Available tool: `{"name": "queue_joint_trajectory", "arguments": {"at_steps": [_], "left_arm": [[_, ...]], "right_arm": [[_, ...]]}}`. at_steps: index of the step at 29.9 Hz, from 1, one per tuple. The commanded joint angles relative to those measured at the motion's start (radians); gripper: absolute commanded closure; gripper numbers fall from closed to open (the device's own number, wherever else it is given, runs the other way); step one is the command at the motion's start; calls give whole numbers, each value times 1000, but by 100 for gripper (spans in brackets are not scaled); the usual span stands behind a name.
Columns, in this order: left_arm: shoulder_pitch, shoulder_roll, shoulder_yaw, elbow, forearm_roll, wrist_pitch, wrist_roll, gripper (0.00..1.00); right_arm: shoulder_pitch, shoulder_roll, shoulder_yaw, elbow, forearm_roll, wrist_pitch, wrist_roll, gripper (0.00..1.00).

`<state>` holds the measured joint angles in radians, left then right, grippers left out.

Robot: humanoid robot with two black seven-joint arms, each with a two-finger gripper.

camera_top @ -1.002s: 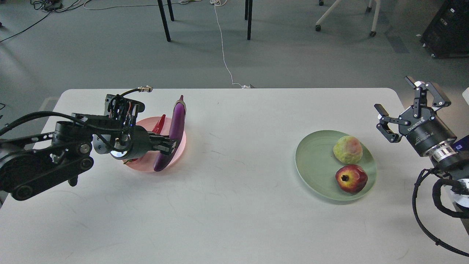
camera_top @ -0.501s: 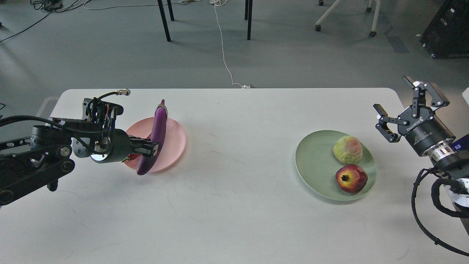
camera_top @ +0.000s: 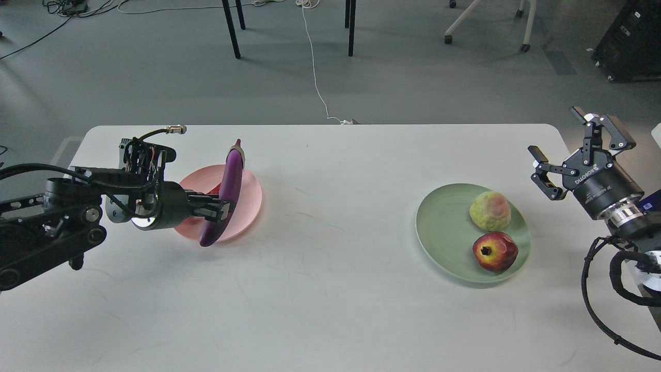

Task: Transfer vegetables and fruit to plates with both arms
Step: 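Lower the eggplant onto the pink plate and open the gripper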

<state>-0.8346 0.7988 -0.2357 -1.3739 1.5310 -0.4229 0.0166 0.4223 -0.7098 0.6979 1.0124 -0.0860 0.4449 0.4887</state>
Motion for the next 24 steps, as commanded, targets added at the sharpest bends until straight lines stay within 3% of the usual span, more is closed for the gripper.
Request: {"name": "queue_joint_trajectory", "arguments": {"at_steps": [1, 7, 8, 10, 11, 19, 24], "left_arm": [[0, 5, 9, 7, 6, 3, 3, 59], [2, 25, 9, 13, 12, 4, 5, 54], [5, 25, 9, 13, 12, 6, 5, 45], [11, 25, 7, 13, 11, 15, 5, 10], [12, 27, 7, 12, 8, 21, 5, 1], [8, 28, -11, 12, 0, 24, 2, 0], [3, 28, -161, 10, -23, 21, -1, 0]], "right_arm": [[0, 0, 0, 2, 0, 0, 0, 2], [0, 1, 0, 2, 0, 0, 0, 2], [0, 1, 0, 2, 0, 0, 0, 2], [0, 1, 0, 2, 0, 0, 0, 2], [0, 0, 0, 2, 0, 0, 0, 2], [0, -2, 0, 3, 0, 0, 0, 2], [6, -5, 2, 3, 0, 0, 0, 2]]}}
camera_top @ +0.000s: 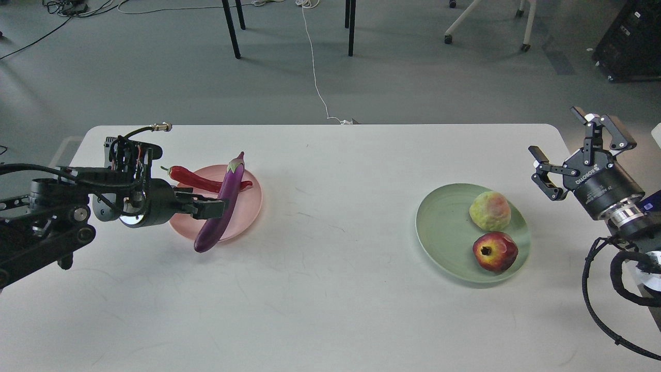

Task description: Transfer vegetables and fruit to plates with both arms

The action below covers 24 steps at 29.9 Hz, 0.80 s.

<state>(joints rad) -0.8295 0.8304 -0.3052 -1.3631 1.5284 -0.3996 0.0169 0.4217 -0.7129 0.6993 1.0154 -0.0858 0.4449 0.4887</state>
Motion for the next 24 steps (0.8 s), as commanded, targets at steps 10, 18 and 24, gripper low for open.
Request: {"name": "queue_joint_trajectory", "arguments": {"at_steps": [10, 18, 24], "left_arm": [[59, -115, -276, -7, -692, 198, -23, 0], [260, -321, -420, 2, -867, 427, -189, 0], [450, -490, -678, 53, -873, 432, -190, 0]], "right_arm": [[55, 1, 20, -3, 0, -29, 0, 2], [57, 4, 28, 0, -2, -31, 0, 2], [54, 13, 16, 3, -2, -23, 0, 2]]}}
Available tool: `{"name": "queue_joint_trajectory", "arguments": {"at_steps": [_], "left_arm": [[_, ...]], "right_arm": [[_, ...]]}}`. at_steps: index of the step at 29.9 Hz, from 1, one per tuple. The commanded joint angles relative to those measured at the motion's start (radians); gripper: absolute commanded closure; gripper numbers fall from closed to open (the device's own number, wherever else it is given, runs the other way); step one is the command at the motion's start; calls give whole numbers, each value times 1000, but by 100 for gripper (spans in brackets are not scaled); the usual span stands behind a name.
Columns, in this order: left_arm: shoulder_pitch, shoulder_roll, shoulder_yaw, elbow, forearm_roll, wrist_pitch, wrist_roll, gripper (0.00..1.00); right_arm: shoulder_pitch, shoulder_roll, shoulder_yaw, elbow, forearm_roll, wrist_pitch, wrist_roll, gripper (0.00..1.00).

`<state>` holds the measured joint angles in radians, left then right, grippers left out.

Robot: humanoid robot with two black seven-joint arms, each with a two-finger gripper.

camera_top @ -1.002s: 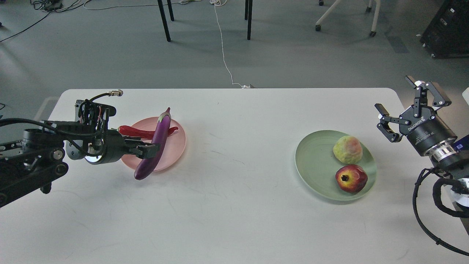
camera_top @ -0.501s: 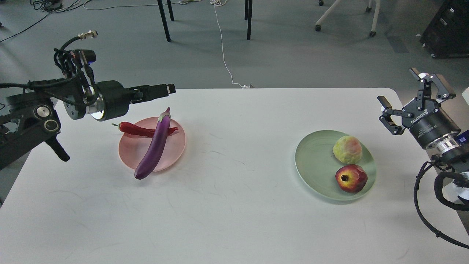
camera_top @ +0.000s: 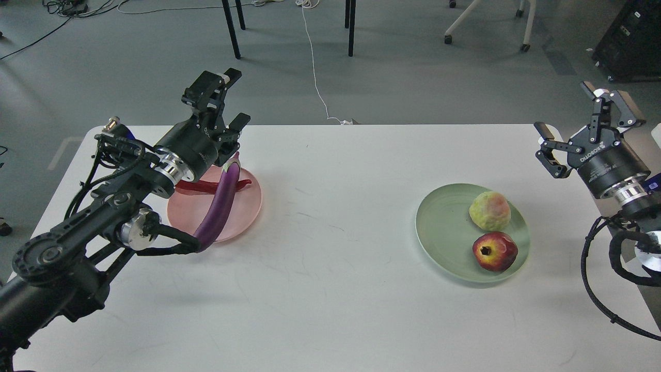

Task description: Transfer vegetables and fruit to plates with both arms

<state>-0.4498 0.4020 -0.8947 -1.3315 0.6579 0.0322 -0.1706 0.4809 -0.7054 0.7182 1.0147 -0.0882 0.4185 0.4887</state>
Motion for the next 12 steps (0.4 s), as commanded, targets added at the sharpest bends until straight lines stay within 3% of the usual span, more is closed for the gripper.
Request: {"name": "queue_joint_trajectory", "arguments": {"at_steps": [1, 12], "left_arm": [[88, -71, -104, 21, -3, -1, -3, 0], [140, -100, -133, 21, -6, -49, -1, 0]], "right_arm": [[-8, 6, -2, 4, 2, 3, 0, 2], [-13, 41, -3, 7, 2, 3, 0, 2]]}}
